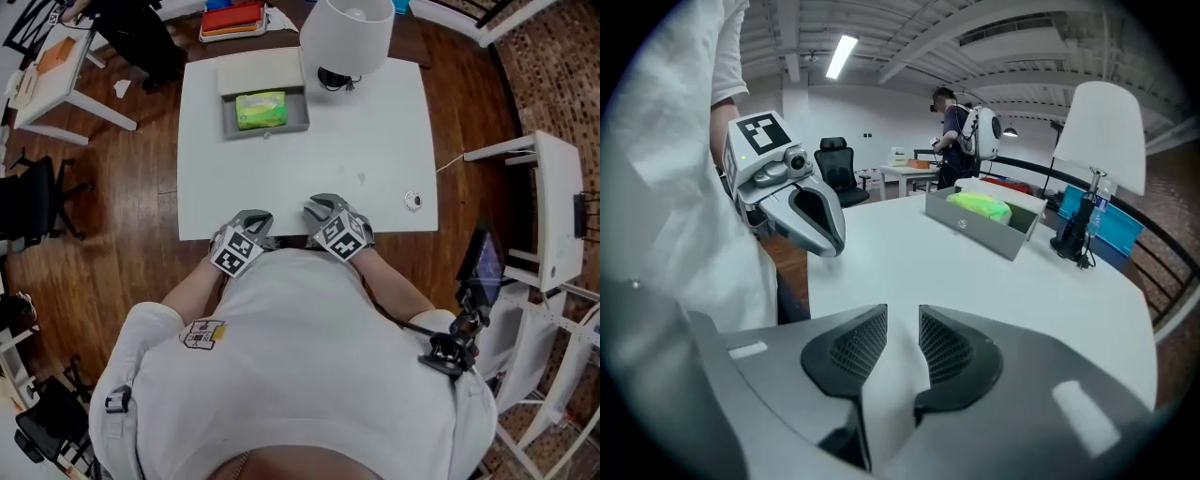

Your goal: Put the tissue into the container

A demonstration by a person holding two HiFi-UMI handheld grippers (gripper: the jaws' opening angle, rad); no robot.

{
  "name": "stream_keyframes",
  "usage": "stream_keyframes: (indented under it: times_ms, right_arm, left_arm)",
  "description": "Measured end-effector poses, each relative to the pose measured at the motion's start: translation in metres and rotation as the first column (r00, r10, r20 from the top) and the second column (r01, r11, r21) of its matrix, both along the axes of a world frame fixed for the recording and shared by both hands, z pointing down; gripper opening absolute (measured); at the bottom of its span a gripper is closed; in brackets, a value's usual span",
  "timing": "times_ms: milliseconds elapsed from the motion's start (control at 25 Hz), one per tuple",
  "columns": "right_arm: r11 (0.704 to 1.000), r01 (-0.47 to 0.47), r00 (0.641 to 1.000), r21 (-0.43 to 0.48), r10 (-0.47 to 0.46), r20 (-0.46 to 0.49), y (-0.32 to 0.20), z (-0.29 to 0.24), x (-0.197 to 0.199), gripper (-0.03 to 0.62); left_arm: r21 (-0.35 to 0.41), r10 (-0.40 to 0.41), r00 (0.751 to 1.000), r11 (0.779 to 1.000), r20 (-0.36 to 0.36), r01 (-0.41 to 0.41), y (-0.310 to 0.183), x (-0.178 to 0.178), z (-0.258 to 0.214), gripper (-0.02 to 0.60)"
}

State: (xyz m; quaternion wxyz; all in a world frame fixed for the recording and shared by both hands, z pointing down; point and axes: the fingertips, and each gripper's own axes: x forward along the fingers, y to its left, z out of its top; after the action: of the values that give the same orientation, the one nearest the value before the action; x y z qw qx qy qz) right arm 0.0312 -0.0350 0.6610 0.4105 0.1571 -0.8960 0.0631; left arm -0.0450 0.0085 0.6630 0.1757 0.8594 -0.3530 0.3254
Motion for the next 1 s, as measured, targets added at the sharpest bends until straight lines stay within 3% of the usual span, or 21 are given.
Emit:
stream_keyframes:
  times_ms: [520,840,1000]
  right_arm:
    - [1.000,0.003,1.000,0.018,-0.003,-0.006,0.001,-0.002,-0.001,0.087]
    - [0.999,-0.008,0.999,0.046,0.010,-0.036,0.000,-0.001,0.005,0.005]
    - [0.998,-0.009,0.999,0.057,0.012,-0.044,0.000,-0.002,0.006,0.000]
  left_arm:
    - [0.019,-0.010,1.000,1.000,0.008,0.010,-0.001,-0.001,-0.010,0.000]
    - [0.016,0.008,1.000,1.000,0.020,-0.008,0.003,0.002,-0.011,0.000]
    - [0.017,0.007,1.000,1.000,0.022,-0.008,0.005,-0.001,-0.008,0.000]
